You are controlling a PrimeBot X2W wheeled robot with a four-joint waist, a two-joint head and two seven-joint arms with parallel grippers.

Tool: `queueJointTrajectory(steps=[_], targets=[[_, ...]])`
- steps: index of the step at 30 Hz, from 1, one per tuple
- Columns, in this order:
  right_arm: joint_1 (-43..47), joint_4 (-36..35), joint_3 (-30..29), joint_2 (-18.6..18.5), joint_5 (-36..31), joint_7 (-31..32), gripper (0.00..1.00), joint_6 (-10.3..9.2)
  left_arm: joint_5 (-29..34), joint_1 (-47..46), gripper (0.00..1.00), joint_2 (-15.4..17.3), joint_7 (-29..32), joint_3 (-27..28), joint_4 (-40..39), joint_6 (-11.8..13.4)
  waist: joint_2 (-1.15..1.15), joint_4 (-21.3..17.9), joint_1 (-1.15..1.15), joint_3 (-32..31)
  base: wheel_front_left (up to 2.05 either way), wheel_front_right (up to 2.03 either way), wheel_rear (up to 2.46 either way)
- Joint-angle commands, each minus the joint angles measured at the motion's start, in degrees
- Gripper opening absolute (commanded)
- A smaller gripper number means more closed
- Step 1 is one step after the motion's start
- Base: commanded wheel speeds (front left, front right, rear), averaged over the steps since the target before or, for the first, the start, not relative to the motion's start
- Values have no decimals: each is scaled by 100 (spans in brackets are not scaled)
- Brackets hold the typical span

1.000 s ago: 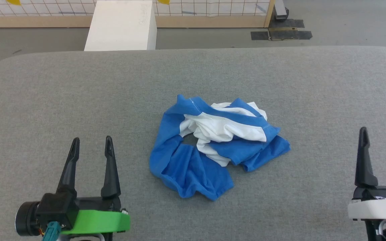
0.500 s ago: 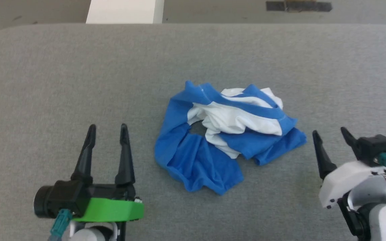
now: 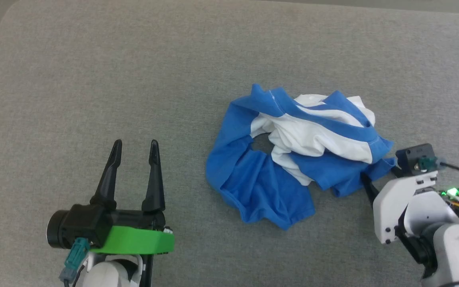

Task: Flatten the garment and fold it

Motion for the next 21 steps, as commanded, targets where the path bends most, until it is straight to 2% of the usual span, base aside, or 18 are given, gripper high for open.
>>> queueJointTrajectory(steps=[1,2,3,8,12,18,21], targets=[[-23,160,52,-21,43,182,44,-8,68,-88,100,-61,-26,45,41,-46,0,14,0,1,0,0,0],[-57,150,69,-49,46,225,13,-8,83,-86,100,-77,-26,65,61,-64,0,3,0,-18,0,0,0],[-93,130,84,-80,57,259,0,-8,99,-79,100,-94,-26,89,85,-82,0,-18,0,-47,0,0,0],[-158,-40,-57,-96,170,255,0,-8,153,-6,100,-147,-26,183,170,-147,0,-175,0,-258,0,0,0],[-272,-357,-461,-221,146,54,0,-8,203,85,100,-169,-26,261,202,-180,0,-340,0,-510,0,0,0],[-150,-748,-1855,-441,-237,-186,0,-8,262,277,100,-185,-26,362,213,-236,0,-486,0,-808,0,0,0],[163,-790,-2594,-408,-434,-241,0,-8,283,341,100,-189,-26,385,208,-271,0,-494,0,-846,0,0,0]])
